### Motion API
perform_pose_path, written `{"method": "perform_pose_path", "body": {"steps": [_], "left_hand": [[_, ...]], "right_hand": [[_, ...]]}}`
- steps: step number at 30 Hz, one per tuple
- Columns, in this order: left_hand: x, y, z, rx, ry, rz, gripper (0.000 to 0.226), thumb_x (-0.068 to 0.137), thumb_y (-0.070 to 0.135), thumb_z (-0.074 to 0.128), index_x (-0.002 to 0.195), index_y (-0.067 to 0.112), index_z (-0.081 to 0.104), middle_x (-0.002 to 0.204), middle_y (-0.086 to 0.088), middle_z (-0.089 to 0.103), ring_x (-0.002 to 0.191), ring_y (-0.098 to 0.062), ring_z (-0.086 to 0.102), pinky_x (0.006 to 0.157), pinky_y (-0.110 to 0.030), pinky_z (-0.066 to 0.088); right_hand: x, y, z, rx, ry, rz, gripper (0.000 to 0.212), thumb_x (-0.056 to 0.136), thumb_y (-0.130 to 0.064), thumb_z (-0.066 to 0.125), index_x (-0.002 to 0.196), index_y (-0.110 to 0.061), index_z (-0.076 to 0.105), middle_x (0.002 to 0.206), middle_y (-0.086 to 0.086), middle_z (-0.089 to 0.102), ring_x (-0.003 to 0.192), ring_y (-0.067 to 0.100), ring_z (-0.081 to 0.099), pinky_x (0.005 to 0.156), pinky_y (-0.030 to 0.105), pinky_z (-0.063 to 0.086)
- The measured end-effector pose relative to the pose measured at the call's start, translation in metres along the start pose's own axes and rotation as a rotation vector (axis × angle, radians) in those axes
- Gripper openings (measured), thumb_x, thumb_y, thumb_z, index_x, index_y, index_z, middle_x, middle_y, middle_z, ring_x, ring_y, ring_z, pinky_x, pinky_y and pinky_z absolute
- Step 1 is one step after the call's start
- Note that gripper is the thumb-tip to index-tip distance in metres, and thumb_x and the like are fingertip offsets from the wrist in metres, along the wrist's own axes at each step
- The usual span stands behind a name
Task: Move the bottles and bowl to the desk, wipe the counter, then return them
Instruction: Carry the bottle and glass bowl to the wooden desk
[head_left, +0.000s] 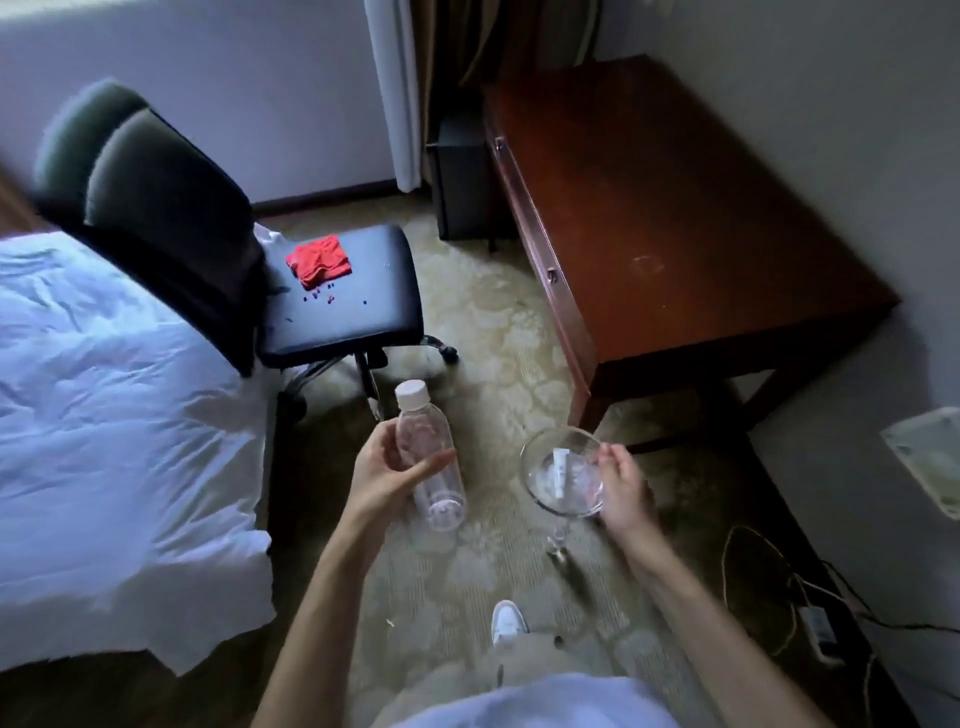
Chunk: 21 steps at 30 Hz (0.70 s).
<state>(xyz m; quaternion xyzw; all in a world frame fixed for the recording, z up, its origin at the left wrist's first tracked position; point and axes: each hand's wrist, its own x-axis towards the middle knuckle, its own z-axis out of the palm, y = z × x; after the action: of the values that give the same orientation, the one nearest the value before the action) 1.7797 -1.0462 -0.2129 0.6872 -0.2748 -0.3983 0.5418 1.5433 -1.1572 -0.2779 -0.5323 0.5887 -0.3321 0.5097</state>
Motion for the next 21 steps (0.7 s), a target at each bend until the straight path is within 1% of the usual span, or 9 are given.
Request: {"method": "perform_pose_path", "body": {"steps": [2,4,7,10,12,14,17,19,21], "left_hand": [[0.052,0.031,0.008,0.008,-0.038,0.04,0.062,0.061,0.02,0.087,0.116,0.009,0.062,0.106,-0.011,0.072,0.089,-0.011,0.071,0.073,-0.02,0.056],[0.102,0.061,0.018,-0.009,-0.077,0.078,0.06,0.062,0.019,0.086,0.117,0.009,0.063,0.108,-0.008,0.073,0.094,-0.012,0.07,0.077,-0.021,0.055],[0.185,0.083,0.04,0.013,-0.186,0.093,0.062,0.06,0.021,0.087,0.117,0.013,0.065,0.113,-0.007,0.073,0.103,-0.018,0.07,0.085,-0.028,0.056],[0.272,0.082,0.068,0.053,-0.3,0.048,0.064,0.056,0.025,0.093,0.113,0.016,0.066,0.111,-0.008,0.073,0.106,-0.027,0.069,0.091,-0.038,0.057],[0.33,0.081,0.093,0.098,-0.39,0.039,0.069,0.048,0.038,0.096,0.11,0.024,0.068,0.11,-0.004,0.073,0.106,-0.025,0.069,0.096,-0.046,0.054],[0.379,0.089,0.122,0.144,-0.477,0.033,0.071,0.046,0.036,0.096,0.109,0.026,0.066,0.108,-0.002,0.073,0.103,-0.022,0.069,0.095,-0.049,0.054],[0.446,0.112,0.168,0.179,-0.623,0.054,0.073,0.052,0.018,0.093,0.117,0.018,0.06,0.111,-0.002,0.07,0.104,-0.023,0.068,0.092,-0.04,0.057],[0.482,0.125,0.207,0.215,-0.713,0.105,0.072,0.057,0.013,0.093,0.119,0.018,0.057,0.113,0.0,0.067,0.102,-0.012,0.067,0.088,-0.031,0.057],[0.5,0.137,0.226,0.215,-0.763,0.133,0.068,0.06,0.006,0.09,0.118,0.014,0.055,0.109,0.0,0.065,0.093,0.0,0.065,0.079,-0.02,0.055]], "right_hand": [[0.049,-0.027,0.01,0.011,0.016,-0.036,0.03,0.099,-0.027,0.041,0.071,-0.027,0.051,0.067,-0.005,0.053,0.065,0.015,0.051,0.063,0.033,0.039],[0.096,-0.054,0.016,0.014,0.073,-0.07,0.03,0.097,-0.034,0.041,0.071,-0.028,0.054,0.066,-0.006,0.055,0.061,0.012,0.052,0.061,0.033,0.04],[0.158,-0.066,0.023,0.081,0.134,-0.007,0.032,0.101,-0.034,0.039,0.075,-0.028,0.056,0.055,-0.004,0.054,0.045,0.009,0.047,0.052,0.031,0.038],[0.212,-0.06,0.029,0.101,0.237,0.037,0.033,0.099,-0.042,0.039,0.077,-0.024,0.055,0.058,0.001,0.053,0.044,0.012,0.045,0.05,0.032,0.037],[0.243,-0.054,0.031,0.126,0.324,0.088,0.031,0.102,-0.032,0.037,0.079,-0.019,0.054,0.053,0.005,0.046,0.039,0.007,0.043,0.046,0.028,0.037],[0.268,-0.05,0.032,0.178,0.436,0.173,0.029,0.104,-0.019,0.034,0.086,-0.006,0.052,0.053,0.006,0.041,0.035,0.002,0.041,0.042,0.018,0.036],[0.3,-0.057,0.024,0.258,0.595,0.226,0.023,0.103,-0.015,0.034,0.093,-0.001,0.05,0.052,0.003,0.045,0.034,0.001,0.042,0.039,0.011,0.035],[0.325,-0.059,0.015,0.327,0.666,0.276,0.02,0.103,-0.013,0.035,0.093,-0.004,0.049,0.058,-0.002,0.052,0.032,0.001,0.042,0.037,0.01,0.035],[0.341,-0.063,0.017,0.364,0.733,0.309,0.019,0.103,-0.014,0.035,0.093,-0.005,0.048,0.063,-0.003,0.056,0.03,0.002,0.041,0.035,0.01,0.033]]}}
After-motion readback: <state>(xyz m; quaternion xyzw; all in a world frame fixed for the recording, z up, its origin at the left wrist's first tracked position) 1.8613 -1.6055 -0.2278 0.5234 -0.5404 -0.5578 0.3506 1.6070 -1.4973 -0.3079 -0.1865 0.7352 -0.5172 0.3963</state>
